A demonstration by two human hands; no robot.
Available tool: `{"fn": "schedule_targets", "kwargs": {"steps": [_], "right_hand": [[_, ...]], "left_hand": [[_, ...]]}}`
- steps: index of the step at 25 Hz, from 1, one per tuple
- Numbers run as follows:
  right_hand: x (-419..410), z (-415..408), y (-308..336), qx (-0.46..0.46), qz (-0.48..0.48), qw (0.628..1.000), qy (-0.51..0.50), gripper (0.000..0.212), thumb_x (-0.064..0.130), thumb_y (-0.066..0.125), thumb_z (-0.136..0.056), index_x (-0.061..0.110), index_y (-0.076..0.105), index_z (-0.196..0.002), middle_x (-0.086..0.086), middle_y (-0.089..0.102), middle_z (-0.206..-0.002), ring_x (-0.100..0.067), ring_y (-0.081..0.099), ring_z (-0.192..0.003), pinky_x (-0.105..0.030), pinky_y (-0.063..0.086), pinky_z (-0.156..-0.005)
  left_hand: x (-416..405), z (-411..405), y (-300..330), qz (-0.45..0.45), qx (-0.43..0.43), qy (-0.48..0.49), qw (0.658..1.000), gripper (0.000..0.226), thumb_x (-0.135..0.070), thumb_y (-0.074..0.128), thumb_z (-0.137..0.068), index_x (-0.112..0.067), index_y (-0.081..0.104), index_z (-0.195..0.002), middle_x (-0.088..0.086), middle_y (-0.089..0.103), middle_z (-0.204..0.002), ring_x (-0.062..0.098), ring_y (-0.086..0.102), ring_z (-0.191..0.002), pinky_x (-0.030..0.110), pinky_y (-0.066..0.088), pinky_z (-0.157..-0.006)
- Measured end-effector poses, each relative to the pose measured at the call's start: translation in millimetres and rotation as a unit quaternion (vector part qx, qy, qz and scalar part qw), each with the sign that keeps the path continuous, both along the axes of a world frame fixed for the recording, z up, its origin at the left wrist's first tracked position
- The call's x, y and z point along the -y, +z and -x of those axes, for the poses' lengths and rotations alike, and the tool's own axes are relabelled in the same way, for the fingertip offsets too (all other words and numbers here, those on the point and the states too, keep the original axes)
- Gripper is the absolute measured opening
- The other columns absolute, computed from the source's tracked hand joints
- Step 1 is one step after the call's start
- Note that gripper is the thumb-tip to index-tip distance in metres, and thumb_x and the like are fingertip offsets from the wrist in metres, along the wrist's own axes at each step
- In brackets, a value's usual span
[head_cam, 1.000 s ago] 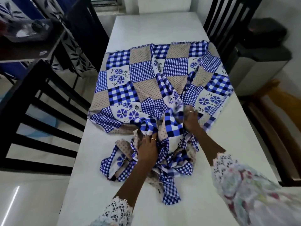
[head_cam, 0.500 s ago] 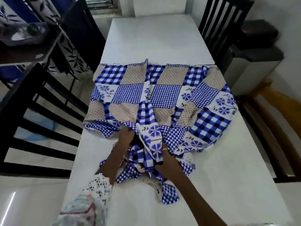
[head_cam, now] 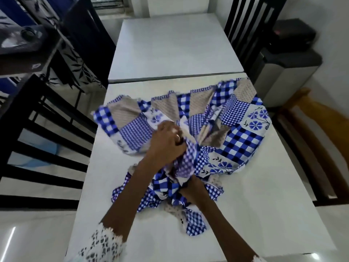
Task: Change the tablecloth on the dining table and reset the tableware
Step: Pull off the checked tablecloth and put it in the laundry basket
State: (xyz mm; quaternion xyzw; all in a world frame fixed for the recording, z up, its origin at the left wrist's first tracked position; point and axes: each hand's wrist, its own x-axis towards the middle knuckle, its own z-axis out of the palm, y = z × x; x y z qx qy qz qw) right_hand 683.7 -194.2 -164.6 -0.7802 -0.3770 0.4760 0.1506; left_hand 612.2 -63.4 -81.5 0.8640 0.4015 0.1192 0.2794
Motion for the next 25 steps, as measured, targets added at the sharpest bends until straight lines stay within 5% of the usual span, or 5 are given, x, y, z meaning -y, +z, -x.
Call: {"fn": "schedule_targets", "kwargs": {"steps": [6,9,12,17,25], "right_hand": [[-2.3,-77.6,63.5,-0.187,0.108,0.972,0.088,0.01,0.014,0.062,-0.088,0.004,0.063,-0.091,0.0,0.069,-0.079,-0.008,0.064,-0.061,-0.016,0.056,-0.064],[-36.0,-136.3,57.4,-0.036,0.005,0.986,-0.165,0.048,0.053,0.056,-0.084,0.006,0.056,-0.072,-0.012,0.061,-0.064,-0.022,0.06,-0.059,-0.032,0.054,-0.063],[-62.6,-133.1,27.3,0.128,0.021,0.979,-0.157,0.085,0.05,0.064,-0.083,0.002,0.027,-0.142,-0.022,0.03,-0.146,-0.037,0.035,-0.132,-0.047,0.036,-0.105],[-87.5,-78.2,77.1,0.035,-0.095,0.994,-0.027,0.004,0.003,0.045,-0.089,0.0,0.046,-0.091,-0.013,0.047,-0.074,-0.025,0.048,-0.065,-0.032,0.035,-0.058],[-13.0,8.1,32.6,0.172,0.021,0.982,0.08,0.052,0.004,0.052,-0.091,0.012,0.03,-0.137,-0.016,0.058,-0.113,-0.034,0.06,-0.098,-0.042,0.051,-0.077]], "left_hand": [[34.4,23.8,-60.2,0.166,-0.275,-0.008,0.947,0.076,-0.022,0.061,-0.083,-0.003,0.017,-0.143,0.021,0.038,-0.134,0.04,0.047,-0.118,0.047,0.045,-0.094],[49.9,19.2,-70.6,0.118,-0.282,0.047,0.951,0.086,-0.022,0.065,-0.083,-0.013,0.009,-0.148,0.015,0.029,-0.143,0.039,0.036,-0.129,0.052,0.039,-0.101],[54.0,20.6,-75.1,0.119,-0.242,0.073,0.96,0.086,-0.021,0.066,-0.082,-0.017,0.01,-0.148,0.013,0.032,-0.143,0.038,0.037,-0.128,0.052,0.037,-0.101],[44.3,23.6,-87.2,0.146,-0.206,0.09,0.963,0.084,-0.021,0.067,-0.079,-0.016,0.018,-0.147,0.012,0.033,-0.144,0.036,0.037,-0.129,0.048,0.037,-0.103],[-14.5,43.2,-44.2,0.337,-0.098,0.195,0.916,0.019,-0.006,0.057,-0.087,-0.006,0.05,-0.07,0.006,0.049,-0.065,0.018,0.048,-0.06,0.026,0.045,-0.052]]}}
